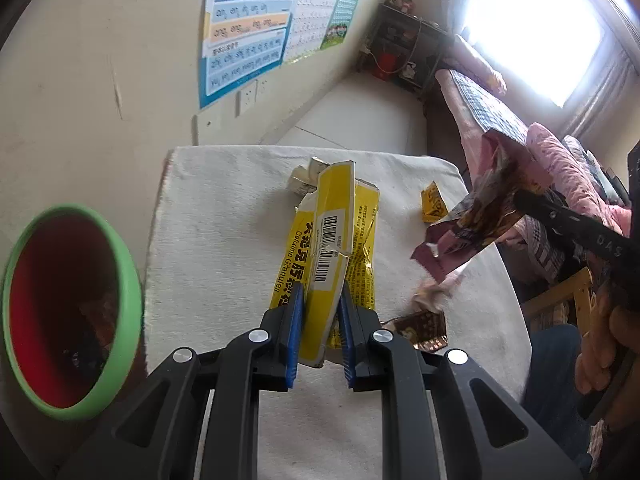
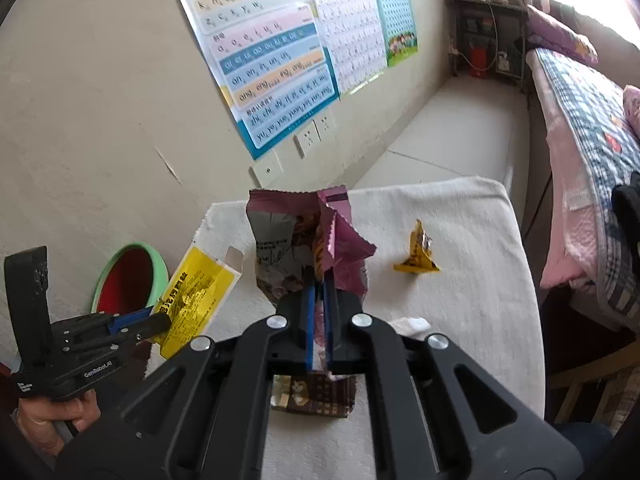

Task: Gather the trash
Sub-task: 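Carry the yellow wrapper and pink chip bag over the red bucket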

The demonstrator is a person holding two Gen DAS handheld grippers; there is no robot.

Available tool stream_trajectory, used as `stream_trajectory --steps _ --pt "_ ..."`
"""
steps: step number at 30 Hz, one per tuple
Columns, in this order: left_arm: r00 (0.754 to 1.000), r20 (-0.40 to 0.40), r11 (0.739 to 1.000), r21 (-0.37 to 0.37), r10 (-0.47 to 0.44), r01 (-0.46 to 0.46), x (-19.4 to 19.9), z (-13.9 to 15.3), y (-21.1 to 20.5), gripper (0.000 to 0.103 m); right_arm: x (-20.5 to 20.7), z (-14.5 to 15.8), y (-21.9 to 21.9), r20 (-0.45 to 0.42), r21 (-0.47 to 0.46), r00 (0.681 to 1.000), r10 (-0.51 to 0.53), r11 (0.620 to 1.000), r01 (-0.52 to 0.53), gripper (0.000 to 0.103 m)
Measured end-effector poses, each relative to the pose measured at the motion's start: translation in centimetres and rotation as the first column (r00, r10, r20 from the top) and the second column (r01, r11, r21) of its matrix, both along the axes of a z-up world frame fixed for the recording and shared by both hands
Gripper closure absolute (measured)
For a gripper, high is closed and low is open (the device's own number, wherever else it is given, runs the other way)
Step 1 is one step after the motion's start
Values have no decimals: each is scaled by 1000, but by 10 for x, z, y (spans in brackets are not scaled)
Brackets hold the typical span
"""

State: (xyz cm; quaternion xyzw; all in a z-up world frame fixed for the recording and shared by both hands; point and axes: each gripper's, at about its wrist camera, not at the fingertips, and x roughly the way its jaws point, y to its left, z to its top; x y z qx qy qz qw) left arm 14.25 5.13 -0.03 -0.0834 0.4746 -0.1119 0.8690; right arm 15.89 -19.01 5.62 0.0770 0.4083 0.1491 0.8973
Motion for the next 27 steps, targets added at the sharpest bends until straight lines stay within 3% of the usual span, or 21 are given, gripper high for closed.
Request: stream_trajectory --steps 16,27 --pt "992 41 993 3 120 -120 -23 20 64 88 -14 18 56 22 0 993 112 994 -112 99" --pt "953 61 955 -29 297 -295 -46 25 150 88 -15 29 150 45 23 961 271 962 -273 99"
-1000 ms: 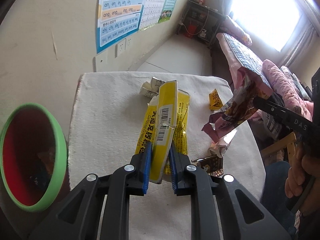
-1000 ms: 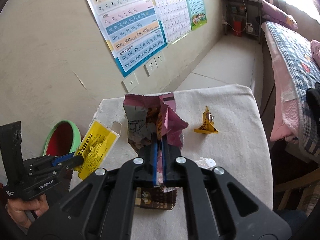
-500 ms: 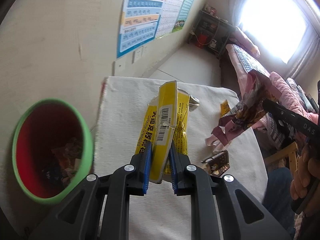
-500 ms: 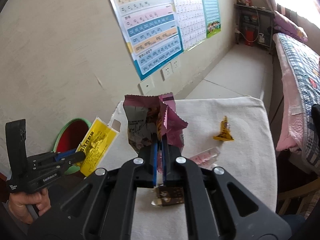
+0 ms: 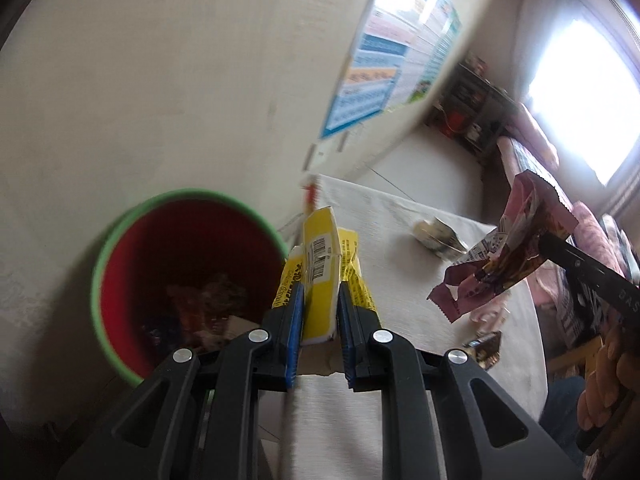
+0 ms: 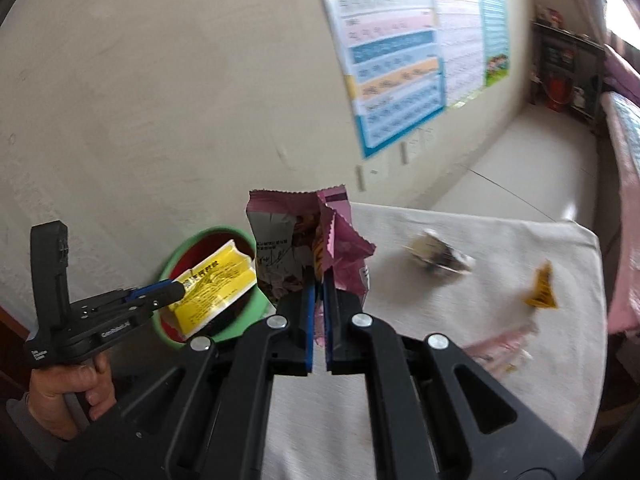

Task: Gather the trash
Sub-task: 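Carry the yellow wrapper and pink chip bag over the red bucket, then open both tools to drop the yellow wrapper and chip bag into the bucket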

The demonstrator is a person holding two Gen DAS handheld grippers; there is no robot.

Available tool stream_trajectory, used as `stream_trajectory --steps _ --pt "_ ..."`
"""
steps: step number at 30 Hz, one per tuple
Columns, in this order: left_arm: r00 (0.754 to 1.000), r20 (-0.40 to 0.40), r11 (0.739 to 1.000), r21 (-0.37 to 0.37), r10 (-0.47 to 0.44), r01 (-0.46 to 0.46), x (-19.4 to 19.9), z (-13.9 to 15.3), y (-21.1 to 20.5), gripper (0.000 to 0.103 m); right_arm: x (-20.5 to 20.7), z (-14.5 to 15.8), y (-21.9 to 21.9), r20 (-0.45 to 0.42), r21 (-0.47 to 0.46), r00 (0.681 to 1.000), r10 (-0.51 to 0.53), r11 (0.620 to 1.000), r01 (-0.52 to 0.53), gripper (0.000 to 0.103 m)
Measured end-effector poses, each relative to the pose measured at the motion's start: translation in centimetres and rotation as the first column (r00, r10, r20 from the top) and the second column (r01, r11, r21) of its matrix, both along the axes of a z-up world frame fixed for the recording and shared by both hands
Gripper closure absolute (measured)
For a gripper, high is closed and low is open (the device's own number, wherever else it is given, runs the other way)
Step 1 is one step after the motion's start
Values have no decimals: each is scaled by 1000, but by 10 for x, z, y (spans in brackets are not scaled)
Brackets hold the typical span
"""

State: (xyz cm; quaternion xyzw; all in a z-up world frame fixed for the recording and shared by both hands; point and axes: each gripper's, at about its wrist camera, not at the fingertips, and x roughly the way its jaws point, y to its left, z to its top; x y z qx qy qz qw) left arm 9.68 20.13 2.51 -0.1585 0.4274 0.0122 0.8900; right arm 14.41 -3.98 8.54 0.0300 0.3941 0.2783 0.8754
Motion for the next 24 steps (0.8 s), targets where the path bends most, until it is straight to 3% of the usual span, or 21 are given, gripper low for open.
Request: stream_trajectory --steps 13,24 --pt "984 10 984 -1 176 -176 -27 -1 96 88 11 -2 115 -22 44 988 153 987 -152 99" --pt "973 -11 973 7 231 -231 -40 -10 134 88 17 -40 172 -82 13 972 220 975 -220 99"
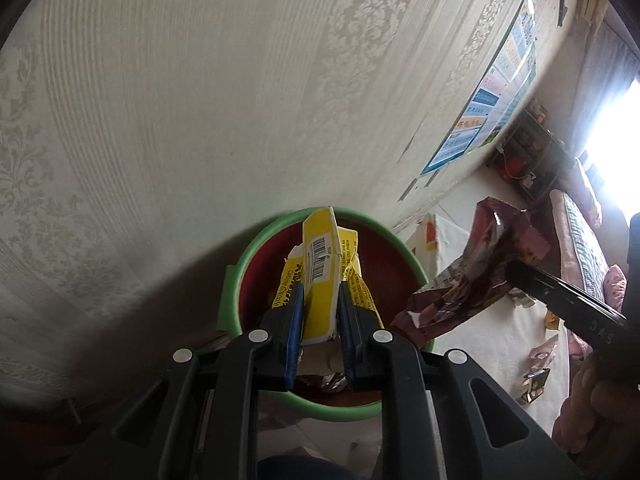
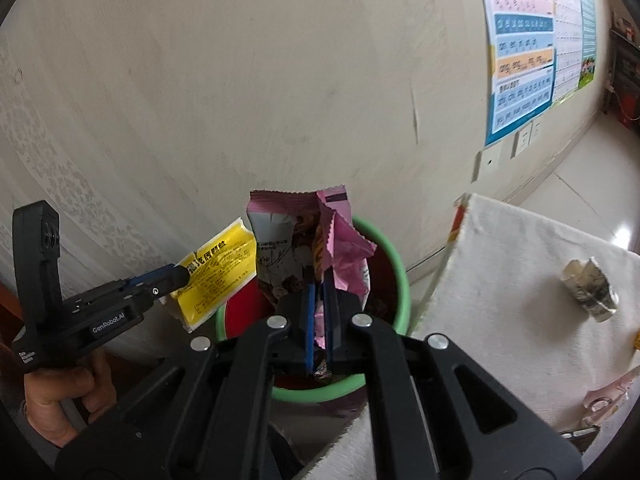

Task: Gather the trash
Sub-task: 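Open both tools to drop the yellow wrapper and chip bag into the bucket, then move both open tools back over the table toward the paper cup and candy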

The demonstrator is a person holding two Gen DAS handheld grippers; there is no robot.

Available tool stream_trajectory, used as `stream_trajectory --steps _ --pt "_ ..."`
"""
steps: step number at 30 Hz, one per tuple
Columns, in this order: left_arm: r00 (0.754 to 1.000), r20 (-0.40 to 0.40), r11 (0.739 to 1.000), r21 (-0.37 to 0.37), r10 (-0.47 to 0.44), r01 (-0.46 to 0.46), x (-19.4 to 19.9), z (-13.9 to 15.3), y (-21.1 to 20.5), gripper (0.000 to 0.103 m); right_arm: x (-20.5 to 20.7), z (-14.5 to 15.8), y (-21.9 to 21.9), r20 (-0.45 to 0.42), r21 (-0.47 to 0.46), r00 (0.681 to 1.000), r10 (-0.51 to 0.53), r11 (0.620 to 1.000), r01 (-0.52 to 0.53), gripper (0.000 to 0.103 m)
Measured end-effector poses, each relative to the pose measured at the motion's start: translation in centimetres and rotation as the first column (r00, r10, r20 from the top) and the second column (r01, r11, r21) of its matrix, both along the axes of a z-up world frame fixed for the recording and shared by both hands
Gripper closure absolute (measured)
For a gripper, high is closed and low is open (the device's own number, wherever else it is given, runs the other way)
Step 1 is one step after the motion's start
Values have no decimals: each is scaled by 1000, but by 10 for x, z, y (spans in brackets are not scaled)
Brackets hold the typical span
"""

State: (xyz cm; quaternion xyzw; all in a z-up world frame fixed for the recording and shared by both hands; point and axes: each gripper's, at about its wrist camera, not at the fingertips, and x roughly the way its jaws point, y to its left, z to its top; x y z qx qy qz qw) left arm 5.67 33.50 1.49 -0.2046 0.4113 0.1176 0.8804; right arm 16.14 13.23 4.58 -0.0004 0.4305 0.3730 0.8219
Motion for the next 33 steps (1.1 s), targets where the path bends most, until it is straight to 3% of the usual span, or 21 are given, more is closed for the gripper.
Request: stream_trajectory --steps 8,11,12,13,15,17,18,22,27,33 --pt "1000 -13 1000 -18 -5 4 8 -11 0 88 3 -9 8 -7 -27 1000 14 1000 -15 98" --pt "1000 -11 1000 -23 4 -5 10 -9 -1 76 3 -15 13 -39 -55 999 26 998 -28 93" --pt "1000 -6 1000 -25 12 -12 9 -8 2 58 3 -18 14 -45 -66 999 28 997 -31 88" --pt "1000 12 999 -26 24 -24 7 -6 3 41 2 -20 14 -46 -74 999 25 997 -29 77" --pt "998 38 999 -20 48 -47 3 -3 5 27 2 -21 10 -47 -68 999 16 998 -19 60" --pt "997 44 998 -24 67 -66 0 -3 6 13 1 -21 5 -42 -67 999 -1 998 -2 26" --pt "996 42 997 -27 76 -75 -1 -4 6 8 1 -21 3 -32 -67 999 -15 998 12 21" --pt "996 18 995 -40 92 -91 -5 -11 5 8 0 -18 -8 0 -80 999 -48 996 48 5" --pt "996 7 995 -44 86 -86 -4 -14 -3 8 -6 -17 -23 10 -106 998 -58 993 59 5" --pt "1000 24 999 -44 12 -11 5 -10 -34 8 -20 -11 -65 33 -120 994 -108 987 111 5"
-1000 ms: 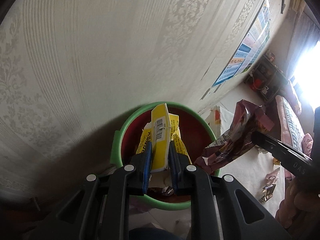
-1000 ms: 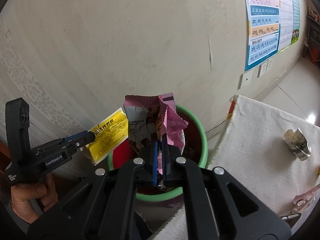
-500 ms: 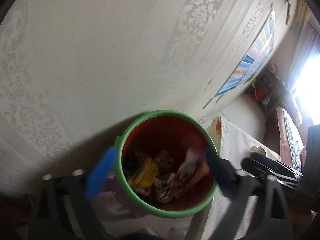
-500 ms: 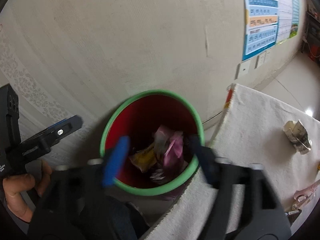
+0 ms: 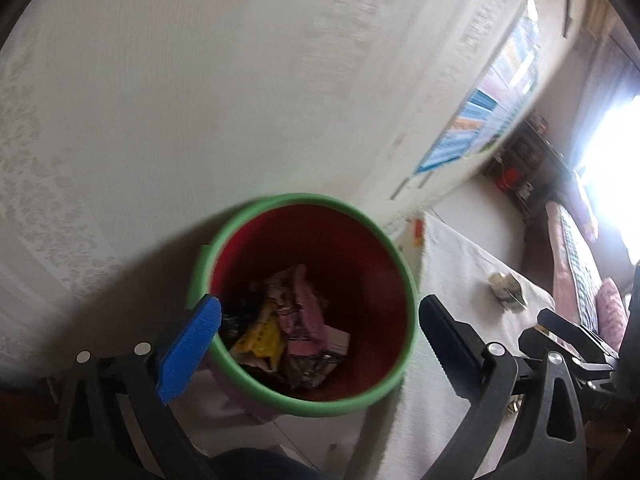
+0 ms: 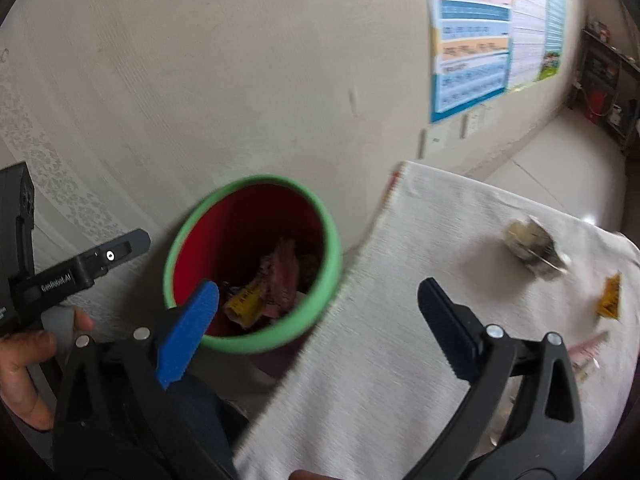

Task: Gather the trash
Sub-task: 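Move both open tools back over the table toward the paper cup and candy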

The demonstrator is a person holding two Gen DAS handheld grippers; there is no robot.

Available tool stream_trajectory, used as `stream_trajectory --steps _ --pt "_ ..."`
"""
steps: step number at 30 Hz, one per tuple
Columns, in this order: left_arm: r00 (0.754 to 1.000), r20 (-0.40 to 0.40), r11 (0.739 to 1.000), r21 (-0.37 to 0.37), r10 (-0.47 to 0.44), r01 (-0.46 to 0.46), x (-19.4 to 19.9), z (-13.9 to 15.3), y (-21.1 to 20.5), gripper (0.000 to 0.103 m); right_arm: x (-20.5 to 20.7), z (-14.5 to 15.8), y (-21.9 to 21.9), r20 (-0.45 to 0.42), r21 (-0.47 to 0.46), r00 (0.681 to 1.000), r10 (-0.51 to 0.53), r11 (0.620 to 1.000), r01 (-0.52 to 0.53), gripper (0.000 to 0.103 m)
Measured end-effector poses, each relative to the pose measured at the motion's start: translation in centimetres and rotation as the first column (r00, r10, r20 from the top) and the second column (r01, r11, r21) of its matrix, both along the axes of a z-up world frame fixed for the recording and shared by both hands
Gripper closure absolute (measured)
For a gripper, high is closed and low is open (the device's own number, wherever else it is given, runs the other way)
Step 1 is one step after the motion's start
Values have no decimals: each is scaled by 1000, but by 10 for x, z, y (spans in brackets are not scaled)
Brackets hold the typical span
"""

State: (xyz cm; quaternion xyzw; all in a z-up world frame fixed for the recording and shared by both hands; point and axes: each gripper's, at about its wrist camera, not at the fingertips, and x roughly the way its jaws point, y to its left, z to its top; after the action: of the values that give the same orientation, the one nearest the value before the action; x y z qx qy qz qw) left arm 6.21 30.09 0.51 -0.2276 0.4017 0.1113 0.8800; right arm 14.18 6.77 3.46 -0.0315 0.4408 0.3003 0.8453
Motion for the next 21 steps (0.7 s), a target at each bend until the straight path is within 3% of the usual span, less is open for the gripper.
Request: stream_trajectory --steps 8,21 --pt "988 9 988 8 -156 156 25 4 -72 8 -7 0 -85 1 -26 990 -140 990 140 5" --pt "934 3 934 9 -356 356 60 6 -188 8 0 3 -222 17 -43 935 -355 934 355 5"
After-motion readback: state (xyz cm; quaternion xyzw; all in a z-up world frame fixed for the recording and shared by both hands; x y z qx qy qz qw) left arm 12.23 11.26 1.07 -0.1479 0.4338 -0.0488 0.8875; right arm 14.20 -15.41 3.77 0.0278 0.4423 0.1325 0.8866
